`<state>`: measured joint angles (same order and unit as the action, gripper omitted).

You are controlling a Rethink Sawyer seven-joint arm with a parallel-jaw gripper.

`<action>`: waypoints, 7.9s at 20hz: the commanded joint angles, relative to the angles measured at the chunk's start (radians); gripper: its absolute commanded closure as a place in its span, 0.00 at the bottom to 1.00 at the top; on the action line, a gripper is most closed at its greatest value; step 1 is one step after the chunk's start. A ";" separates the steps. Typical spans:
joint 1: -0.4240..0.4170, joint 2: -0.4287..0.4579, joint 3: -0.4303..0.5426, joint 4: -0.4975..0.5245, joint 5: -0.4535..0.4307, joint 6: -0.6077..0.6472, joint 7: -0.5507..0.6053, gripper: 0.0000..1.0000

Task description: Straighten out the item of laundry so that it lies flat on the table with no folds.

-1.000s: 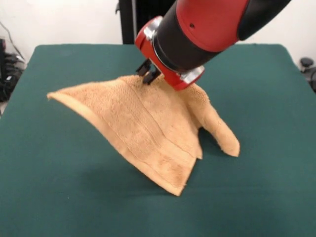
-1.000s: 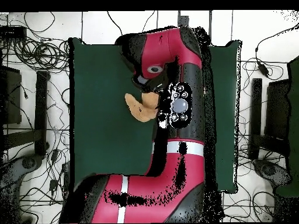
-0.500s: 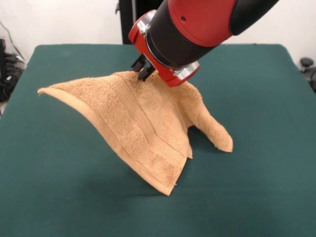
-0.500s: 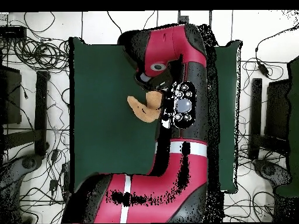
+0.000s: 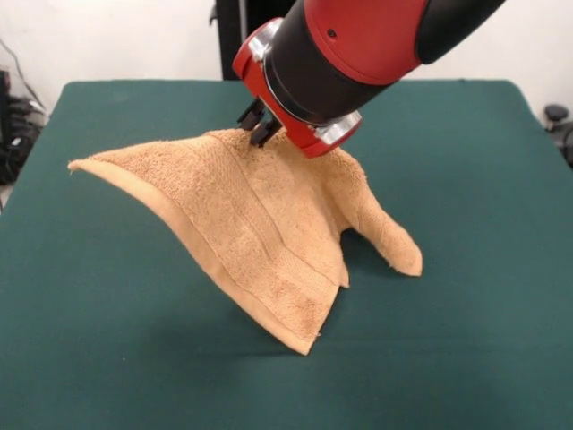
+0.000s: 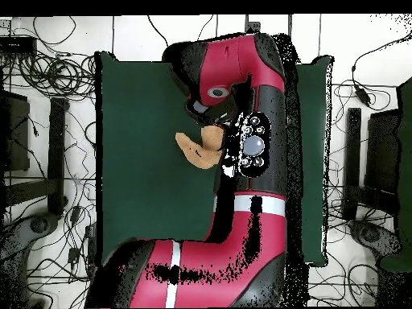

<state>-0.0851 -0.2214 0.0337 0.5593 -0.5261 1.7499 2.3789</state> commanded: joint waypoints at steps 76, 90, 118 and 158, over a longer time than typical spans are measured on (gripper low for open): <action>-0.129 0.109 0.214 0.449 0.170 -1.031 -0.065 1.00; -0.152 0.123 0.255 0.454 0.203 -0.982 -0.149 1.00; -0.015 0.105 0.069 0.350 0.230 -0.684 -0.009 0.00; 0.139 0.239 -0.110 0.229 -0.130 -0.752 -0.023 0.00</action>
<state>0.0147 -0.0910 -0.0731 0.7460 -0.5589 1.1228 2.3787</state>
